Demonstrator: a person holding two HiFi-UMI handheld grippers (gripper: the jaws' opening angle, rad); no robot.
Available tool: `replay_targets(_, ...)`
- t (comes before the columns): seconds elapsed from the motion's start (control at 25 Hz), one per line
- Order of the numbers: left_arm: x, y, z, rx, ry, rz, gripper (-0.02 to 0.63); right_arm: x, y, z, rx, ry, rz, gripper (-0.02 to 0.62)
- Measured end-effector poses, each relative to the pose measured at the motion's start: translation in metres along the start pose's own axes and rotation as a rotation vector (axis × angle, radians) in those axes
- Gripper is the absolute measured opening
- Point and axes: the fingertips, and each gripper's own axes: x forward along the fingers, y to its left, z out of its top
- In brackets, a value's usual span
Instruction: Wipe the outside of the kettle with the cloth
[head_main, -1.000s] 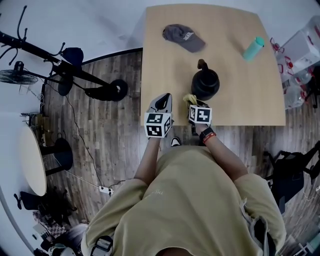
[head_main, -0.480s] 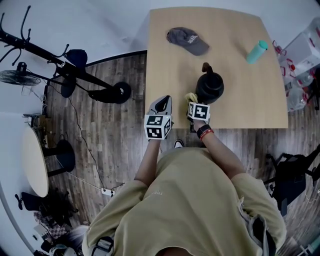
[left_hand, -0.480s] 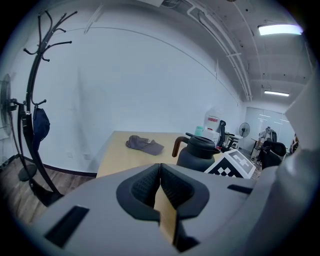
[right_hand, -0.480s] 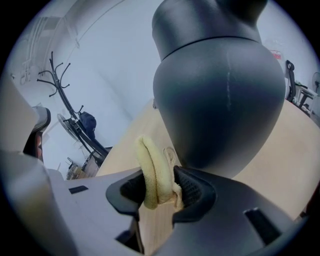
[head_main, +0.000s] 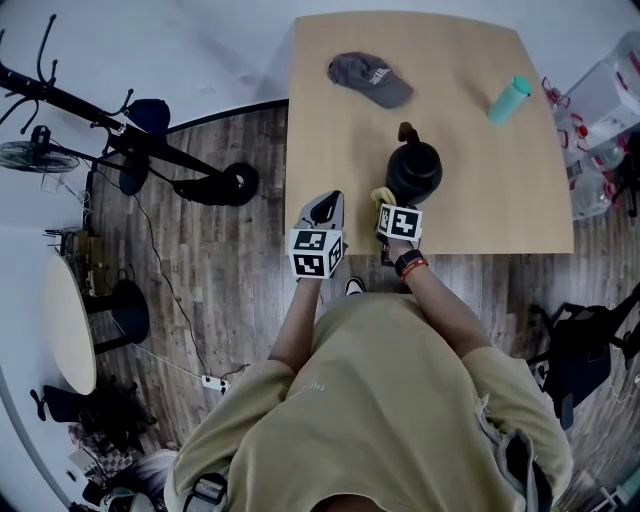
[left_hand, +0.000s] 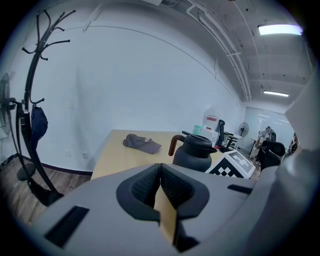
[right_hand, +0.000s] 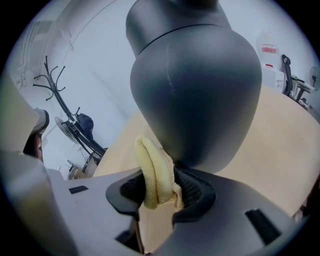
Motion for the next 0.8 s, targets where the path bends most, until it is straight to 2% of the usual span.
replay_targets(0.24, 0.004, -0.017, 0.001, 0.001, -0.003, -0.005, 0.025, -0.007, -0.011, -0.005, -0.021, 0.023, 0.016, 0.148)
replay_targets(0.44, 0.005, -0.024, -0.001, -0.008, -0.004, -0.001, 0.025, -0.013, -0.017, -0.006, -0.089, 0.041, 0.003, 0.147)
replay_targets(0.8, 0.013, -0.049, -0.007, -0.016, 0.002, -0.008, 0.025, -0.026, -0.041, -0.016, -0.119, 0.065, 0.004, 0.147)
